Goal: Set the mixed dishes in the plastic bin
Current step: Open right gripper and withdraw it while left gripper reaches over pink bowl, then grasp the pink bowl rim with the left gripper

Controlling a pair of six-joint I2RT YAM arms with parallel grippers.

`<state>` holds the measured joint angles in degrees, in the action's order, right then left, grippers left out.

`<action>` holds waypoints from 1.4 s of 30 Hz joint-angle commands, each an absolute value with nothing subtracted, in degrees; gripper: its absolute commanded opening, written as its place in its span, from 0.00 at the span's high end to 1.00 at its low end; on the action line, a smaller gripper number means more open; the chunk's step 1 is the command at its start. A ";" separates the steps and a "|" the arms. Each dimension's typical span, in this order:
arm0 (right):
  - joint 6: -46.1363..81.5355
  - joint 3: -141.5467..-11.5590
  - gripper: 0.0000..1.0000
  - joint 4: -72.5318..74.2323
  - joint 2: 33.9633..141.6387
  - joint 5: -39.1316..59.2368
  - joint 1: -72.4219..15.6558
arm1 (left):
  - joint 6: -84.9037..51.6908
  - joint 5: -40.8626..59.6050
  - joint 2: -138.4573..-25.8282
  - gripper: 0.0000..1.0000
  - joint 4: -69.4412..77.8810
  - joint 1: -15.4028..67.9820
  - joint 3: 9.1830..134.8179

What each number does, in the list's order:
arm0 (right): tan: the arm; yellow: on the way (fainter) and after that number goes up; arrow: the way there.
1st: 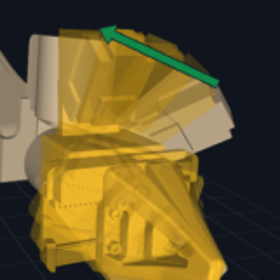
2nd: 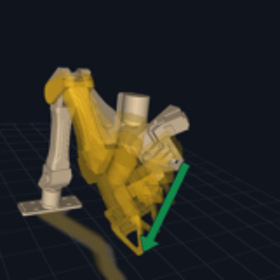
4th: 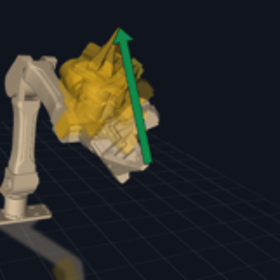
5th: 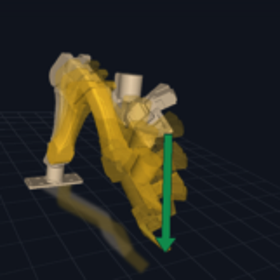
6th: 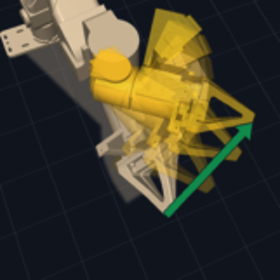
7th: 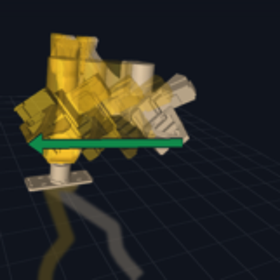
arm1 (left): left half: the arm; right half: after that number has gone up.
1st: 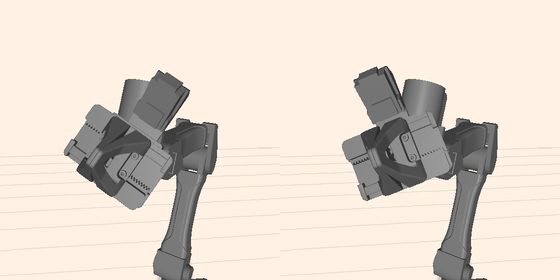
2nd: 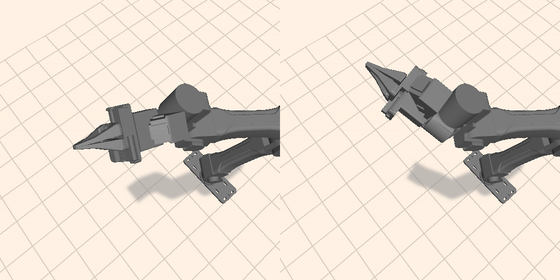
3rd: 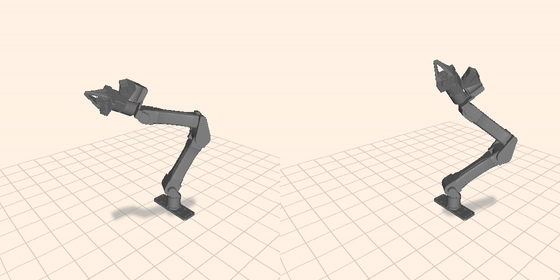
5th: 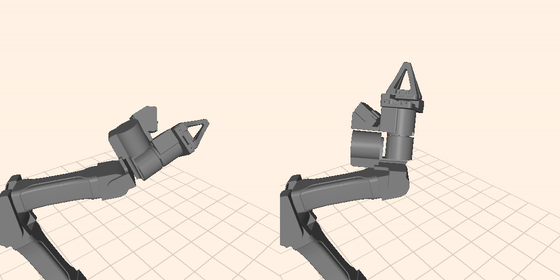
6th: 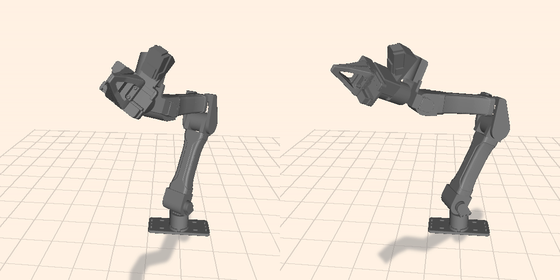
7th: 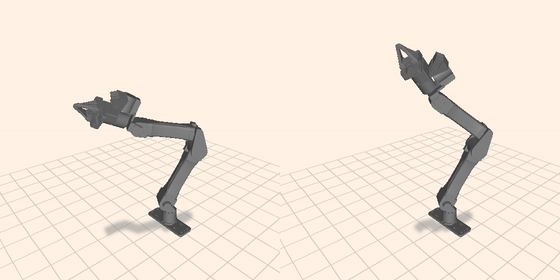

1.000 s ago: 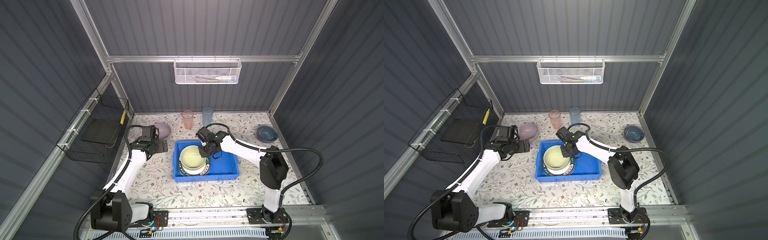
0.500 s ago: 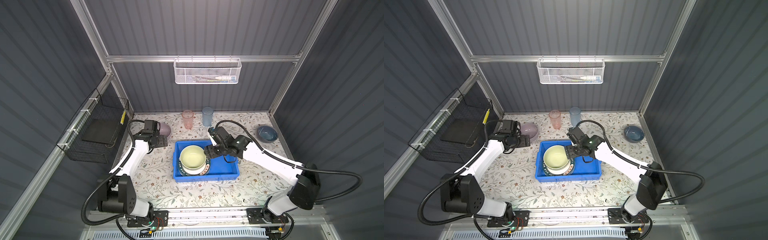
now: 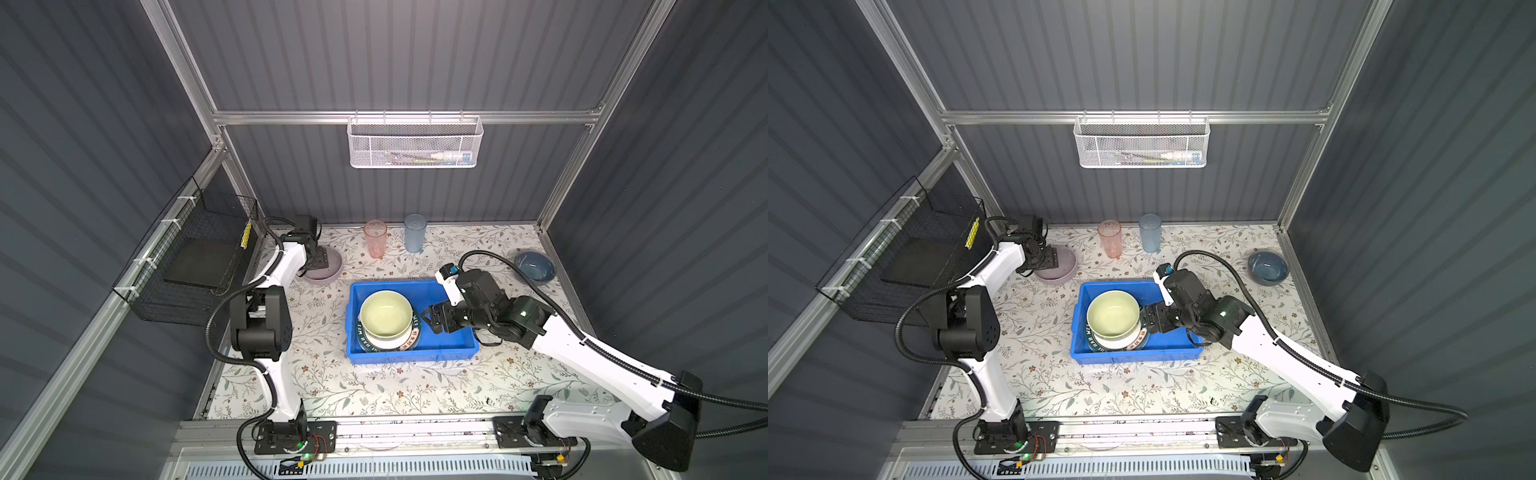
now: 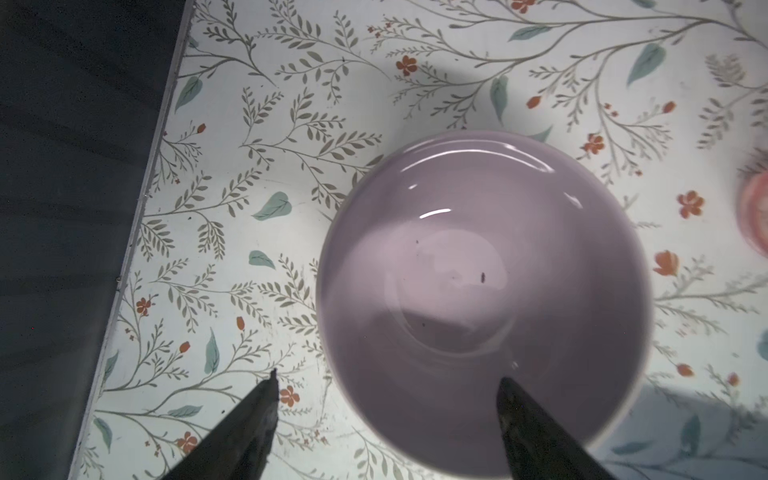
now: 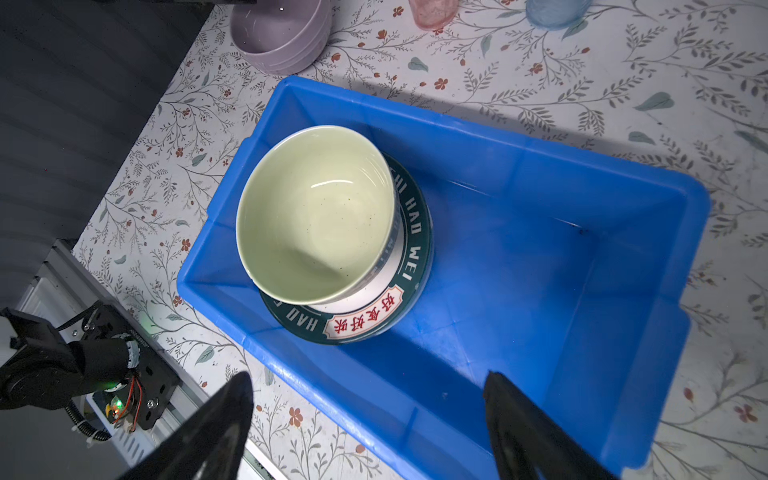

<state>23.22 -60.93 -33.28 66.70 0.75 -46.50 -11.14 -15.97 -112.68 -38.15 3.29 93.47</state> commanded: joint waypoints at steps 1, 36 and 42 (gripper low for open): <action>24.31 -58.84 0.13 -33.24 64.51 1.41 -46.58 | -11.14 -17.32 -115.38 0.20 -41.17 1.58 97.35; 29.36 -55.99 0.13 -30.14 66.27 2.92 -46.58 | -10.96 -8.26 -124.73 0.83 -43.86 -0.97 100.68; 29.11 -56.49 0.13 -30.51 66.55 3.10 -46.58 | -10.99 -8.00 -123.66 0.91 -44.11 -0.92 100.55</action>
